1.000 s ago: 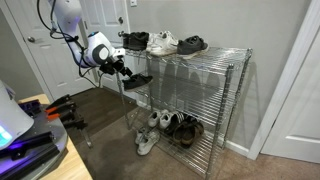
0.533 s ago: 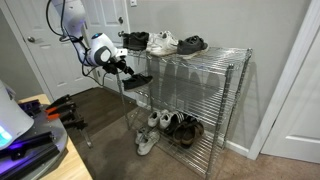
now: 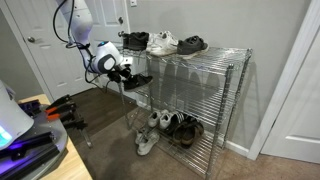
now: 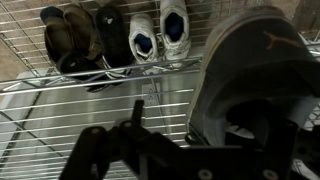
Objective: Move the shoe from the second rack to the top rack
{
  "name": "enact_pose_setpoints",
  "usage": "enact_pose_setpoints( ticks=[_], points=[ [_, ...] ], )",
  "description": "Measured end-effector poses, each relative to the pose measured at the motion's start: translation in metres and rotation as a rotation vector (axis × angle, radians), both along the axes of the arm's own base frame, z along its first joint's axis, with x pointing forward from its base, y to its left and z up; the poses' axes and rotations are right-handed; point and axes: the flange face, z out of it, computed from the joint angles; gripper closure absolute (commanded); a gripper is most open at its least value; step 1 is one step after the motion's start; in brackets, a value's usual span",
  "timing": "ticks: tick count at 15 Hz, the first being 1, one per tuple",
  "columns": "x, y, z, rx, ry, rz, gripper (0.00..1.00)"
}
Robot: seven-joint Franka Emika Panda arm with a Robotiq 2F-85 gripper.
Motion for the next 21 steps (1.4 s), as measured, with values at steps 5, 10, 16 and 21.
enact_pose_setpoints(
  ticks=[5,10,16,21],
  points=[
    [-0.002,-0.006,-0.009,0.002,0.021,0.008,0.27],
    [-0.004,0.003,-0.01,-0.002,0.027,0.058,0.61],
    [-0.005,0.008,-0.011,-0.011,0.027,0.094,0.95],
    [-0.004,0.005,-0.01,-0.028,0.026,0.112,0.95]
  ],
)
